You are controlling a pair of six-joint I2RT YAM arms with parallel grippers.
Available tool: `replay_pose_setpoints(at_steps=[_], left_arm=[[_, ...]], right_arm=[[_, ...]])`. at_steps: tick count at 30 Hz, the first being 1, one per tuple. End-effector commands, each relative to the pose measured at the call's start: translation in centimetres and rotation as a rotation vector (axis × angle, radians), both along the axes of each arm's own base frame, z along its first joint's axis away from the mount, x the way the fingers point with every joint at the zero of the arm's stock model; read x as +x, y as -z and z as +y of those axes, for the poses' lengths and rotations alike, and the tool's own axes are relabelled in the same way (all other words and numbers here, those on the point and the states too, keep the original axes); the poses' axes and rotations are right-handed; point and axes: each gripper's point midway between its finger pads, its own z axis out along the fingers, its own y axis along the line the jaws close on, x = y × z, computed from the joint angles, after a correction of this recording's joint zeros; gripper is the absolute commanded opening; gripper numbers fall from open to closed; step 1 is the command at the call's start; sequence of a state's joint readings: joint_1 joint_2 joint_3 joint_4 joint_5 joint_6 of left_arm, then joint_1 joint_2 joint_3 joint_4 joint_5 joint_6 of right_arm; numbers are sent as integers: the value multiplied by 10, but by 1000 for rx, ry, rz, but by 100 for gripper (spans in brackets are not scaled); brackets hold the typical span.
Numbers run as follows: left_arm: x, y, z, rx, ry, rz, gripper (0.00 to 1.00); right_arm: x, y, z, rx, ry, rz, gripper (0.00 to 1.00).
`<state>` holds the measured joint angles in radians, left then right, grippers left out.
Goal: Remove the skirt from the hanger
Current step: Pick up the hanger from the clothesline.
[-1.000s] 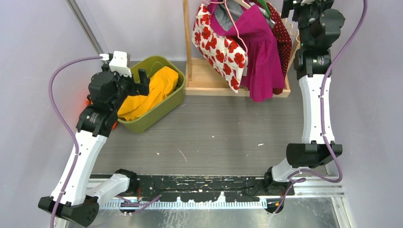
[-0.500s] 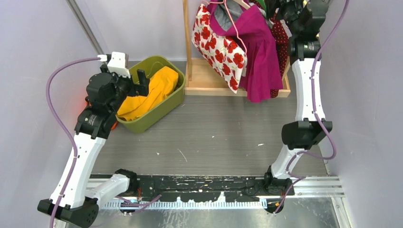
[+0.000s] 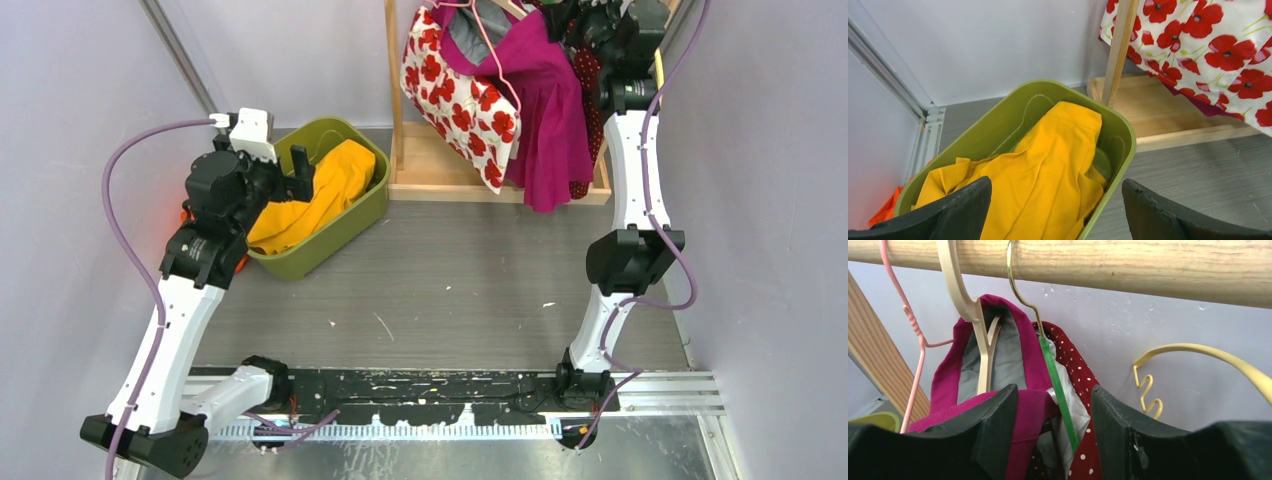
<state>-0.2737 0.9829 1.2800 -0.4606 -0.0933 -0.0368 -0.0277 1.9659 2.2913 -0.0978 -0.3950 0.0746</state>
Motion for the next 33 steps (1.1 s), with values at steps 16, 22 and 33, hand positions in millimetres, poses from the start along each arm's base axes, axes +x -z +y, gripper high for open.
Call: replay_pose_setpoints(at_steps=[16,22,33], left_arm=[[1,-11,6,20,-29,-54,99],[2,-10,5,12,-21,-52,99],[-4,-10,6,9,-21,-58,99]], right_arm=[[3,0,31,34,-136,-16,54],[-11,21,53,-44,-188,45,57],[-22,40,65,-110,-147,85,27]])
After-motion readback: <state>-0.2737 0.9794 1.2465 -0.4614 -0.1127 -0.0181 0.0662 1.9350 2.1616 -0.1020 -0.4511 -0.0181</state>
